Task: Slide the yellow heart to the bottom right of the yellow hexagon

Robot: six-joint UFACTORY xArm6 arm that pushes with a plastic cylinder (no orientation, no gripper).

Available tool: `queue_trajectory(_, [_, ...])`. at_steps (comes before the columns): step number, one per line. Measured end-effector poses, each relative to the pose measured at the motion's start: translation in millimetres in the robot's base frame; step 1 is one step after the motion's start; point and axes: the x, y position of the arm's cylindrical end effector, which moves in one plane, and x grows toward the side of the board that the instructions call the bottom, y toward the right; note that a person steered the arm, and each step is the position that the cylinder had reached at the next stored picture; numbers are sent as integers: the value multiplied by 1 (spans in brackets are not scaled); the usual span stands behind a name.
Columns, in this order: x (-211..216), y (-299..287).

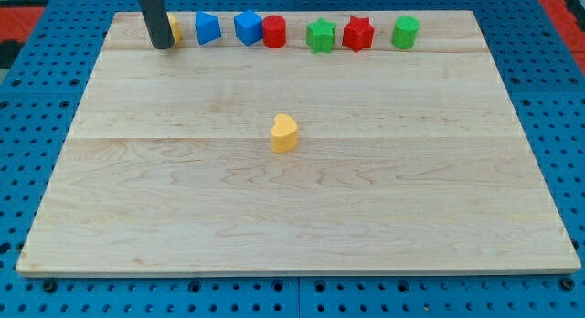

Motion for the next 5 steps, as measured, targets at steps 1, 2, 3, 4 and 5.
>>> queue_trajectory(1, [18, 32])
queue_trajectory(2, [30, 143])
queue_trajectory(3, [78, 234])
queue_trajectory(4, [123, 292])
queue_trajectory(5, [170, 294])
